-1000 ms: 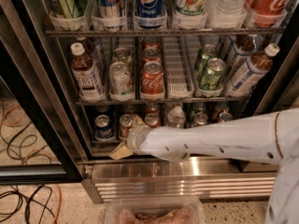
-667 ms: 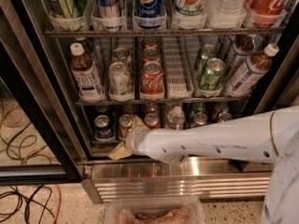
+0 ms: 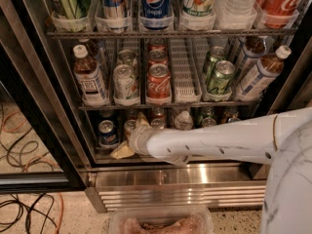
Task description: Pick orange can from bottom shelf of fridge
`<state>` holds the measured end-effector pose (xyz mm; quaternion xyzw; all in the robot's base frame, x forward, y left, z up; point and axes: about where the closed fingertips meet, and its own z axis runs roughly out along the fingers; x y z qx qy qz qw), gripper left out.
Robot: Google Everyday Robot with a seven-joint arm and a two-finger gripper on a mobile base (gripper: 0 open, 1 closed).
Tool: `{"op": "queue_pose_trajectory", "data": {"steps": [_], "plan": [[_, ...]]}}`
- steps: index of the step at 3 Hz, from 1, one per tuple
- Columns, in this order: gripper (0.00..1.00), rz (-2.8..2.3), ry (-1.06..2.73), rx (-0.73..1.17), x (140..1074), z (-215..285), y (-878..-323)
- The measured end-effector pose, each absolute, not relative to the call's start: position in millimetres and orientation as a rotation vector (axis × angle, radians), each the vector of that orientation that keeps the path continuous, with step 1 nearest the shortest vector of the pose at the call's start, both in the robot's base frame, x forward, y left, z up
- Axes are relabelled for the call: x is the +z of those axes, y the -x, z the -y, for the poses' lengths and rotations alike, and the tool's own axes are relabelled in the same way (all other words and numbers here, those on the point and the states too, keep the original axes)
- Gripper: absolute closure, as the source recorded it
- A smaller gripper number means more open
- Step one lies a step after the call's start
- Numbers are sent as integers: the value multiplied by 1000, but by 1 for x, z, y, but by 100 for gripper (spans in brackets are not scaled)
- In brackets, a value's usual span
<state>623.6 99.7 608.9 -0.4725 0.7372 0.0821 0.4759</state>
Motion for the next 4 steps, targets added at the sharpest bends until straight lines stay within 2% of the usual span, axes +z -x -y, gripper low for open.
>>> {"op": "queue_pose_trajectory", "data": {"steps": [3, 4], "plan": [[0, -1844, 1150, 168, 602, -89, -607], [18, -1844, 1150, 168, 602, -89, -607]]}}
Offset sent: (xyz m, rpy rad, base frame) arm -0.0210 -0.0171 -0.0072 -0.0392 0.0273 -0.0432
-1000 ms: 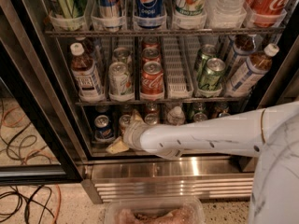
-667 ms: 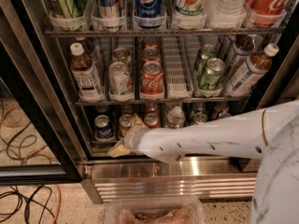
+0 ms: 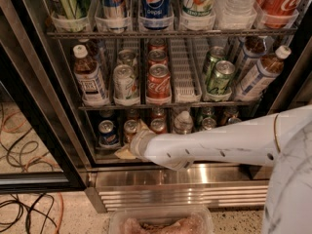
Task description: Pick orange can from bottom shelf of fridge
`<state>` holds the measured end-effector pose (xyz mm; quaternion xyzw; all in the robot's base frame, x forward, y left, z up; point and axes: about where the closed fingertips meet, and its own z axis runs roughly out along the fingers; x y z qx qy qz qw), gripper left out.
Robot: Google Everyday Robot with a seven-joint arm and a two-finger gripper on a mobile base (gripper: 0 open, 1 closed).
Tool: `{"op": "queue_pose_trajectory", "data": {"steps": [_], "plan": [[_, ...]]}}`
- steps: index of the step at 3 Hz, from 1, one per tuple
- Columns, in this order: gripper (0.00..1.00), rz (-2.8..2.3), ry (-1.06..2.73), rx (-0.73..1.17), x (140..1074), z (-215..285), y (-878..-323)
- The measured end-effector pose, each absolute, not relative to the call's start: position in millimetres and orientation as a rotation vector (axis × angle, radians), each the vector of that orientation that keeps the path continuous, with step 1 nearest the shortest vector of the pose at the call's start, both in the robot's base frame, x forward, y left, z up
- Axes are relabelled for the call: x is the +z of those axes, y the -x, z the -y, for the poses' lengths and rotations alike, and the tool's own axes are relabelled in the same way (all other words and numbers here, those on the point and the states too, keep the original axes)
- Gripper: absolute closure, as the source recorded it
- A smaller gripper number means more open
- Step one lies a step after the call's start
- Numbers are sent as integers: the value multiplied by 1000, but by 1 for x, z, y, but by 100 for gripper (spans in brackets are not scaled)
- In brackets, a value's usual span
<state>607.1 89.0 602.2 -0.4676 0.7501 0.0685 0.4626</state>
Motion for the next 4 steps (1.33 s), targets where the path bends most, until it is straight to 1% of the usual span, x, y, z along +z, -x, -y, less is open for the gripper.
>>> {"op": "queue_pose_trajectory", "data": {"steps": [3, 4], "plan": [[87, -1844, 1150, 168, 602, -89, -607], [100, -1844, 1150, 169, 602, -89, -607]]}}
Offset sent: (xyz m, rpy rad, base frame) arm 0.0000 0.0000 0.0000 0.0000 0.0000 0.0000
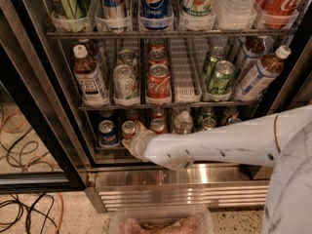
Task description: Pick orange can from bottom shelf of fridge
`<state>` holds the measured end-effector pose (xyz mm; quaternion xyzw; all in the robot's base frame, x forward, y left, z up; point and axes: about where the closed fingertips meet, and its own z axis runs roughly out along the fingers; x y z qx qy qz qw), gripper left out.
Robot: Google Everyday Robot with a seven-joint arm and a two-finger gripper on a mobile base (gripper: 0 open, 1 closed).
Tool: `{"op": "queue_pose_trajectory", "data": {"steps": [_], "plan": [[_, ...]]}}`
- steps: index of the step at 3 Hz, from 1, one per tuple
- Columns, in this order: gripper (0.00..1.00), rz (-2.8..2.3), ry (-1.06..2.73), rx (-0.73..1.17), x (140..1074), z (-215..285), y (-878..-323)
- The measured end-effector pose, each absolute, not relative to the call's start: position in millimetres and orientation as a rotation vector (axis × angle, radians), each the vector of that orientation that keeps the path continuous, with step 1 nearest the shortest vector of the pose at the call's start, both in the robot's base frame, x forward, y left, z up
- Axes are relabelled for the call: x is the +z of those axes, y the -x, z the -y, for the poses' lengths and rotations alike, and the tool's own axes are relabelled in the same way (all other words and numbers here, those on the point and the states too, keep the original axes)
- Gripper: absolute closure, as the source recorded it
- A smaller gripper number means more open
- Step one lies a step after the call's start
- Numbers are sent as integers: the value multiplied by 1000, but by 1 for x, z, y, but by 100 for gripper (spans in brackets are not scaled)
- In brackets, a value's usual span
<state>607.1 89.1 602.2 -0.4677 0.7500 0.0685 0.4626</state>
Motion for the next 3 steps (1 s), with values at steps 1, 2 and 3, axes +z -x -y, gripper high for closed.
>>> {"op": "queue_pose_trajectory", "data": {"steps": [1, 2, 3], "plan": [[100, -1844, 1150, 169, 602, -89, -607], [100, -1782, 1203, 173, 617, -90, -597], [100, -1695, 1241, 153, 645, -88, -579]]}}
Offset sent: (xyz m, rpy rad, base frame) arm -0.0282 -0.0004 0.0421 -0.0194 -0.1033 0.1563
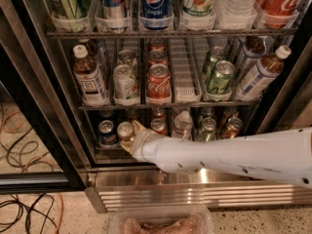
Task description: Pick orange can from bottom shelf of fridge
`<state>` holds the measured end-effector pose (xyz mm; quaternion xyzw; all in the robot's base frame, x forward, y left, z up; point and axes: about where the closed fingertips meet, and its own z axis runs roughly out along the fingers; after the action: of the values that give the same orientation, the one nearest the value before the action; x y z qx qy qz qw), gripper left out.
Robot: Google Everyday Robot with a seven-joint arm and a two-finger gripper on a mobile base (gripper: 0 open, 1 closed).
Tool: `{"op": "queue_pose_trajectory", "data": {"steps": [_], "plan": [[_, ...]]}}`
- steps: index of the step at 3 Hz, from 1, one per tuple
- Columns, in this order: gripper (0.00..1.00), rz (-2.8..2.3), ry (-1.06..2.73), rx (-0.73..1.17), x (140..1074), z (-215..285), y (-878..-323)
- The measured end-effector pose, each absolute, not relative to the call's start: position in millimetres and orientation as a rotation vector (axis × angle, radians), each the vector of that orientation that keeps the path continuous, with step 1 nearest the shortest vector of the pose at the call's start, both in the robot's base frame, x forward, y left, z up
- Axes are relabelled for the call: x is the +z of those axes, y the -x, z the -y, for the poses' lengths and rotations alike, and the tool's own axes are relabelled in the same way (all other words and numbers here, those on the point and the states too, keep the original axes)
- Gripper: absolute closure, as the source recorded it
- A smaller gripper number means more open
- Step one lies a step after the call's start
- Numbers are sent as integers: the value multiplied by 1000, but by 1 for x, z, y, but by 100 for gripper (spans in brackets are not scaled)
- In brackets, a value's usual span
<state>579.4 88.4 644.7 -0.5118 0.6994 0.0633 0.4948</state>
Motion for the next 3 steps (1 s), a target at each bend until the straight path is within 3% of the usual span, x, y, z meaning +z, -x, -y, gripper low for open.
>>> {"op": "queue_pose_trajectory", "data": {"steps": [3], "plan": [[100, -1706, 1429, 177, 669, -74, -530]]}}
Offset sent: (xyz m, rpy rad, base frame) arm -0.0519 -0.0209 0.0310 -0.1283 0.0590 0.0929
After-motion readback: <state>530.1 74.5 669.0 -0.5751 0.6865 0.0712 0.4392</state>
